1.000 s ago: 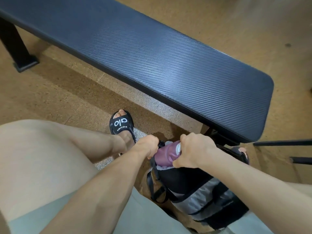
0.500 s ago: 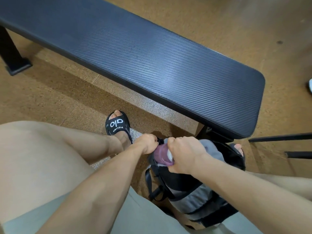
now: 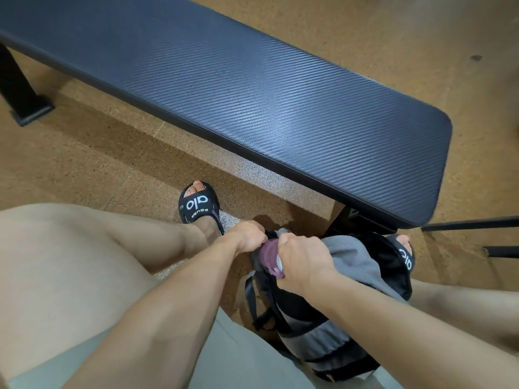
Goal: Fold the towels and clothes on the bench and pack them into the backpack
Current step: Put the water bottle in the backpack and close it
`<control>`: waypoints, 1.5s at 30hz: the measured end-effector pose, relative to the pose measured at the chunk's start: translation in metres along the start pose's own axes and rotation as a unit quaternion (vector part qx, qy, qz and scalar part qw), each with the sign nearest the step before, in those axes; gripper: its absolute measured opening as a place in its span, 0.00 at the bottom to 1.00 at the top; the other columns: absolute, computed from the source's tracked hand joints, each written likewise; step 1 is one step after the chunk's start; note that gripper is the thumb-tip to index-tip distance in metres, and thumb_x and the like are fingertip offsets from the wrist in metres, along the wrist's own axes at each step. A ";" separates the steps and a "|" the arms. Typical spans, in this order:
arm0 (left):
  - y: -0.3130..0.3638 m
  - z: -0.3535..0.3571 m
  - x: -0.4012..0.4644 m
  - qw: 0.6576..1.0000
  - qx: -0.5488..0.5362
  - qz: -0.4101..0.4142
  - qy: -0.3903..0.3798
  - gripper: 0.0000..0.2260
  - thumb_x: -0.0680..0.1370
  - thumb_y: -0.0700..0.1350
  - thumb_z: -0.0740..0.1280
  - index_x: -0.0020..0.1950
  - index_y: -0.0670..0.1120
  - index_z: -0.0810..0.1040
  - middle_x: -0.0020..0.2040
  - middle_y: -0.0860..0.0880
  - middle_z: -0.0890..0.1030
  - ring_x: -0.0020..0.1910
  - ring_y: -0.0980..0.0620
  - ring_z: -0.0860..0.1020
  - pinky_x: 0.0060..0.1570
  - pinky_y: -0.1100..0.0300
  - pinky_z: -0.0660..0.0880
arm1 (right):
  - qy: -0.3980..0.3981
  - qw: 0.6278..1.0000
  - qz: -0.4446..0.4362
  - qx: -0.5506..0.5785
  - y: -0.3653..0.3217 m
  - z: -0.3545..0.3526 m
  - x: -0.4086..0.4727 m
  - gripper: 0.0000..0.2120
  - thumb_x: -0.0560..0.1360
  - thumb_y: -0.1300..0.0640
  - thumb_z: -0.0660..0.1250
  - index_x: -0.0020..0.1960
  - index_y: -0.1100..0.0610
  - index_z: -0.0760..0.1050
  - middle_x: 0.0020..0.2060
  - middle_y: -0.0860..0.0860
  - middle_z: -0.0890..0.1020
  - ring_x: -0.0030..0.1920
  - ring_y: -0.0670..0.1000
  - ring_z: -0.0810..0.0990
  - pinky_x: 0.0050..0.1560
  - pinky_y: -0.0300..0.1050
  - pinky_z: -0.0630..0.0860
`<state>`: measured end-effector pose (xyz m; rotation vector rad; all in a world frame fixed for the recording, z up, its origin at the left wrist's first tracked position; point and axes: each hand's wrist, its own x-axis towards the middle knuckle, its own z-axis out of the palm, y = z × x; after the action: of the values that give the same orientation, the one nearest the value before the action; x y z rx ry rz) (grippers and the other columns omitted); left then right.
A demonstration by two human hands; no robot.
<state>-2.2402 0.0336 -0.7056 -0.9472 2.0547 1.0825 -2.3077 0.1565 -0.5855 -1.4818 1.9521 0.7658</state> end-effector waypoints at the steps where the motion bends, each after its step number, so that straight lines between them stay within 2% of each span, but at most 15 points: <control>1: 0.003 0.001 0.000 1.000 -0.008 0.006 -0.001 0.10 0.75 0.45 0.65 0.34 0.47 0.75 0.42 0.48 0.82 0.47 0.45 0.79 0.41 0.57 0.72 | -0.009 1.000 0.006 0.008 0.000 0.002 0.000 0.25 0.81 0.45 0.62 0.70 0.59 0.67 0.64 0.54 0.76 0.64 0.56 0.77 0.58 0.50 0.72; 4: 0.017 0.006 -0.002 0.999 -0.030 0.018 -0.007 0.13 0.76 0.43 0.65 0.32 0.47 0.72 0.35 0.50 0.75 0.41 0.47 0.73 0.34 0.56 0.64 | -0.027 0.995 0.057 0.074 0.000 0.009 0.003 0.27 0.81 0.43 0.62 0.72 0.59 0.65 0.67 0.53 0.75 0.67 0.55 0.75 0.63 0.48 0.71; 8: 0.003 0.009 -0.003 1.000 0.013 0.000 -0.017 0.12 0.79 0.45 0.62 0.36 0.46 0.73 0.49 0.42 0.81 0.49 0.42 0.76 0.43 0.56 0.67 | -0.052 0.985 0.066 0.152 -0.018 0.011 0.025 0.18 0.79 0.46 0.67 0.60 0.58 0.70 0.64 0.54 0.77 0.64 0.55 0.77 0.57 0.47 0.74; 11: -0.013 0.003 -0.002 0.997 0.072 -0.017 -0.025 0.11 0.82 0.49 0.61 0.50 0.45 0.81 0.56 0.43 0.82 0.56 0.42 0.78 0.51 0.56 0.72 | -0.042 0.984 0.058 0.161 -0.039 0.015 0.035 0.35 0.76 0.42 0.69 0.71 0.61 0.61 0.64 0.59 0.72 0.61 0.56 0.77 0.47 0.49 0.73; 13: -0.018 -0.001 -0.002 0.993 0.114 -0.019 -0.033 0.12 0.81 0.51 0.62 0.56 0.46 0.81 0.57 0.45 0.82 0.57 0.43 0.79 0.53 0.56 0.73 | -0.022 0.988 0.037 0.148 -0.047 0.012 0.028 0.33 0.78 0.45 0.67 0.73 0.61 0.58 0.65 0.60 0.67 0.60 0.58 0.77 0.44 0.49 0.70; 15: -0.022 -0.001 0.004 0.988 0.146 -0.027 -0.051 0.14 0.78 0.54 0.63 0.56 0.47 0.80 0.58 0.47 0.82 0.56 0.44 0.80 0.50 0.56 0.74 | 0.057 0.986 -0.018 0.156 -0.038 0.002 0.006 0.27 0.79 0.50 0.65 0.73 0.60 0.61 0.65 0.60 0.66 0.59 0.59 0.77 0.45 0.50 0.71; 18: -0.013 -0.002 0.002 0.983 0.172 -0.039 -0.048 0.14 0.76 0.53 0.62 0.54 0.47 0.79 0.58 0.44 0.83 0.56 0.42 0.80 0.49 0.55 0.73 | 0.256 0.927 -0.081 0.261 0.003 -0.009 -0.041 0.13 0.80 0.51 0.62 0.62 0.54 0.72 0.55 0.52 0.74 0.52 0.54 0.76 0.47 0.48 0.72; 22: 0.018 -0.013 -0.013 0.986 0.161 -0.040 0.034 0.16 0.82 0.50 0.60 0.66 0.45 0.74 0.64 0.40 0.80 0.62 0.39 0.78 0.58 0.51 0.75 | 0.423 0.797 0.165 0.398 0.088 0.025 -0.091 0.05 0.77 0.56 0.65 0.52 0.54 0.75 0.45 0.47 0.76 0.47 0.50 0.74 0.49 0.48 0.71; 26: 0.085 -0.017 -0.031 0.997 -0.029 0.055 0.048 0.22 0.85 0.57 0.57 0.75 0.49 0.70 0.74 0.46 0.73 0.72 0.44 0.71 0.71 0.53 0.65 | 0.263 0.620 0.451 0.586 0.159 0.113 -0.101 0.09 0.78 0.58 0.63 0.56 0.60 0.74 0.48 0.53 0.78 0.55 0.59 0.76 0.49 0.48 0.68; 31: 0.154 0.002 -0.062 0.983 -0.020 0.177 -0.040 0.16 0.83 0.61 0.59 0.61 0.56 0.80 0.60 0.55 0.81 0.60 0.54 0.77 0.67 0.52 0.70 | 0.013 0.500 0.430 0.752 0.164 0.199 -0.058 0.23 0.78 0.53 0.57 0.70 0.62 0.70 0.68 0.61 0.75 0.67 0.62 0.74 0.68 0.50 0.71; 33: 0.166 0.006 -0.068 0.979 0.021 0.201 -0.029 0.14 0.82 0.60 0.62 0.46 0.56 0.81 0.45 0.56 0.82 0.48 0.55 0.79 0.57 0.51 0.74 | 0.010 0.441 0.416 0.795 0.165 0.213 -0.052 0.24 0.74 0.51 0.56 0.65 0.60 0.72 0.62 0.59 0.77 0.60 0.59 0.76 0.60 0.50 0.74; 36: 0.179 0.005 -0.075 0.969 0.093 0.228 -0.037 0.13 0.80 0.59 0.66 0.38 0.56 0.78 0.35 0.55 0.78 0.38 0.53 0.77 0.45 0.53 0.74 | 0.002 0.422 0.407 0.810 0.163 0.202 -0.076 0.03 0.75 0.58 0.56 0.44 0.55 0.68 0.35 0.55 0.70 0.31 0.56 0.69 0.29 0.43 0.66; 38: 0.190 0.003 -0.082 0.957 0.138 0.248 -0.055 0.11 0.78 0.59 0.68 0.42 0.53 0.78 0.40 0.56 0.79 0.43 0.52 0.80 0.48 0.52 0.76 | -0.015 0.429 0.397 0.812 0.163 0.202 -0.088 0.05 0.77 0.61 0.55 0.45 0.58 0.69 0.32 0.55 0.68 0.27 0.54 0.66 0.25 0.40 0.62; 42: 0.209 0.011 -0.090 0.915 0.260 0.306 -0.028 0.12 0.76 0.63 0.67 0.48 0.57 0.75 0.46 0.57 0.80 0.45 0.55 0.78 0.47 0.54 0.76 | -0.020 0.386 0.365 0.847 0.164 0.206 -0.090 0.09 0.80 0.62 0.53 0.53 0.62 0.72 0.33 0.56 0.70 0.27 0.52 0.66 0.19 0.35 0.61; 45: 0.220 0.022 -0.091 0.912 0.279 0.301 -0.030 0.14 0.75 0.65 0.67 0.50 0.56 0.73 0.47 0.53 0.78 0.47 0.53 0.77 0.48 0.54 0.76 | -0.030 0.385 0.346 0.855 0.161 0.206 -0.098 0.12 0.83 0.60 0.53 0.45 0.59 0.71 0.24 0.52 0.69 0.21 0.49 0.66 0.18 0.34 0.60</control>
<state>-2.3649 0.1695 -0.5539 0.0169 2.4677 0.6997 -2.4218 0.4062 -0.6372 0.6994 1.7106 -0.9621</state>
